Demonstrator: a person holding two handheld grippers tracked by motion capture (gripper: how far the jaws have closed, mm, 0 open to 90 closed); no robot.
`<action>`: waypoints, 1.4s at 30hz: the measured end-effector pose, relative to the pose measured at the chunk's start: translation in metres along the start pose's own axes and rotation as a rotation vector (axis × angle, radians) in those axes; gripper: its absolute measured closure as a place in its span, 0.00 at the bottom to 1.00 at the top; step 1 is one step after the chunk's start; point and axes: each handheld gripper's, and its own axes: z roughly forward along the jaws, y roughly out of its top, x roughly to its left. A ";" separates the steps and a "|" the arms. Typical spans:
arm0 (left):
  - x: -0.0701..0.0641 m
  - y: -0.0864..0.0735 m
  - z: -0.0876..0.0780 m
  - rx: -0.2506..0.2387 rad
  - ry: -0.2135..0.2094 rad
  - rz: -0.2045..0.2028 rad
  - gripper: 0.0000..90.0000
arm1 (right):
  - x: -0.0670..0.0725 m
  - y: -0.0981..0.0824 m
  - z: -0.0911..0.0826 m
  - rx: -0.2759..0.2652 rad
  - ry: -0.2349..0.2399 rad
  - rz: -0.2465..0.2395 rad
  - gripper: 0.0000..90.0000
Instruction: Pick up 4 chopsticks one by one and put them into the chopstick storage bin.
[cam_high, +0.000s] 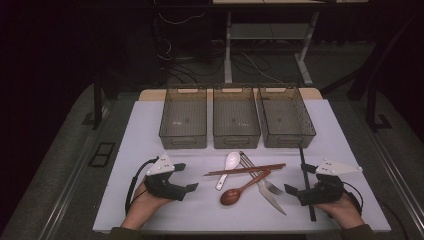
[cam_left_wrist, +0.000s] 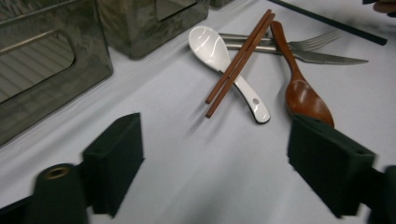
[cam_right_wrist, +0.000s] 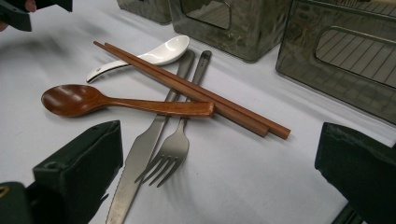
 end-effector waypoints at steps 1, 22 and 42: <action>-0.001 0.001 0.001 0.003 0.002 0.005 0.32 | 0.000 0.000 0.000 -0.001 0.000 0.000 0.01; -0.004 0.013 0.036 0.088 -0.068 0.015 0.99 | -0.001 -0.001 0.001 0.002 -0.001 0.000 0.01; -0.009 0.016 0.066 0.171 -0.045 0.069 0.99 | 0.000 -0.001 0.001 0.001 -0.004 -0.006 0.01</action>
